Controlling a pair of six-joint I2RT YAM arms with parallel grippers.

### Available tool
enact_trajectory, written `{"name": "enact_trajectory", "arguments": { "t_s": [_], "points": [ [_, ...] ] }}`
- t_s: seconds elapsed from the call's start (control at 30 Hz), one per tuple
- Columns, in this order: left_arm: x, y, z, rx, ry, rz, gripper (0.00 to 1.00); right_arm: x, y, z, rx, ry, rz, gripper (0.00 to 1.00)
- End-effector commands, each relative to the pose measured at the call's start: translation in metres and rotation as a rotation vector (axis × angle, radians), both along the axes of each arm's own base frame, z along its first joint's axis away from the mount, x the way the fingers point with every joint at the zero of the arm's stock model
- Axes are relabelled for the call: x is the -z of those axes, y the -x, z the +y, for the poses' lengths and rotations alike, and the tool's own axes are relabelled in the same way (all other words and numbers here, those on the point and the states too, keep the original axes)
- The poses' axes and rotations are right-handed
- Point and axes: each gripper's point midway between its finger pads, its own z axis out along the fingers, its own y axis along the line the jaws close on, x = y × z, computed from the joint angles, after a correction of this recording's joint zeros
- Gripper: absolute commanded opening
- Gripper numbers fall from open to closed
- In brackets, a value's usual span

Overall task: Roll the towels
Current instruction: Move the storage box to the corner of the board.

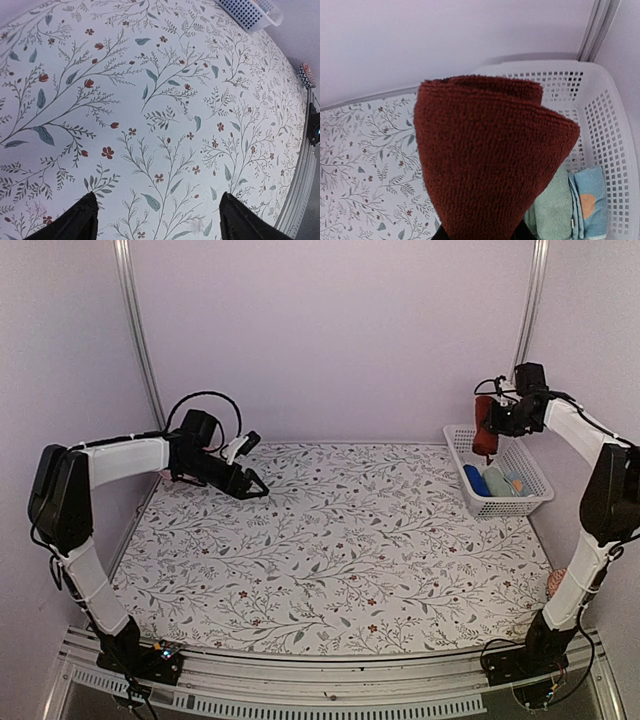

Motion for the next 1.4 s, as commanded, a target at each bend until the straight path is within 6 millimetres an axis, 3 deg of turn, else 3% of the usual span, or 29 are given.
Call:
{"name": "enact_trajectory", "arguments": {
  "t_s": [0.0,0.13,0.3,0.73,1.0,1.37],
  "points": [
    [0.013,0.009,0.021,-0.010,-0.046,0.029,0.84,0.043,0.009,-0.023,0.056,0.149,0.173,0.06],
    [0.021,0.007,0.020,-0.016,-0.049,0.060,0.84,0.061,0.013,-0.021,0.029,0.227,0.252,0.06],
    [0.029,0.005,0.019,-0.017,-0.053,0.087,0.84,0.080,0.020,-0.004,-0.030,0.249,0.312,0.06],
    [0.031,0.007,0.020,-0.019,-0.052,0.096,0.85,0.129,0.030,0.048,-0.232,0.113,0.419,0.06],
    [0.027,0.006,0.020,-0.024,-0.051,0.085,0.85,0.128,0.034,0.095,-0.407,-0.102,0.381,0.06],
    [0.021,0.003,0.022,-0.032,-0.052,0.070,0.86,0.123,0.033,0.149,-0.514,-0.225,0.344,0.06]
  ]
}}
